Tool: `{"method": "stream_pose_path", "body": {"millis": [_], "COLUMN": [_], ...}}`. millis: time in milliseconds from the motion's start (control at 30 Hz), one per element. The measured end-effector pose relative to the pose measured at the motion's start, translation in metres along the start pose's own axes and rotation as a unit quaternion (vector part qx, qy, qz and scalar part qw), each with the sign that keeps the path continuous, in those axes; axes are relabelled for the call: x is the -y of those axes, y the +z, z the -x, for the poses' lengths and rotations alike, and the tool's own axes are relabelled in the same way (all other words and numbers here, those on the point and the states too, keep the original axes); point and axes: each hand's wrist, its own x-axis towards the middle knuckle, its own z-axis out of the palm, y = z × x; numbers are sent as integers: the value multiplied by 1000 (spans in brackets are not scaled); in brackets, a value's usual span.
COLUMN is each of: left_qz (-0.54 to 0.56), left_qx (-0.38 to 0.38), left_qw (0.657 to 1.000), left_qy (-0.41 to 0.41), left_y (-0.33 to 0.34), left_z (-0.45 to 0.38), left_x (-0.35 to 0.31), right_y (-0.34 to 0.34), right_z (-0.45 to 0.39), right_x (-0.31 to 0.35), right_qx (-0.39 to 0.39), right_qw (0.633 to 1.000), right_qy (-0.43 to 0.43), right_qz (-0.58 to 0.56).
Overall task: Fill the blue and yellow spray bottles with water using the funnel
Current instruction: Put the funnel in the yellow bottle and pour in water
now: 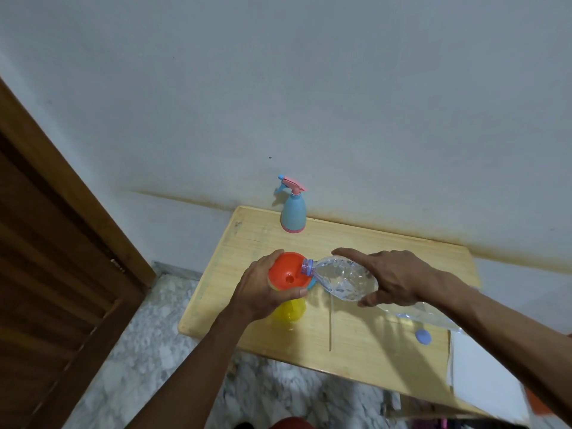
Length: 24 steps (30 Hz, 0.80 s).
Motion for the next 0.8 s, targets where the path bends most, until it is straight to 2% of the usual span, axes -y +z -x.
{"method": "stream_pose_path", "body": {"millis": [800], "left_qz": [11], "left_qx": [-11], "left_qw": [1000], "left_qy": [23], "left_y": [-2], "left_z": [4], "left_x": [-9], "right_y": [-3], "right_z": [6], "right_x": [0], "right_qx": [1], "right_qw": [999], "right_qy": [0], "right_qz": [35]}}
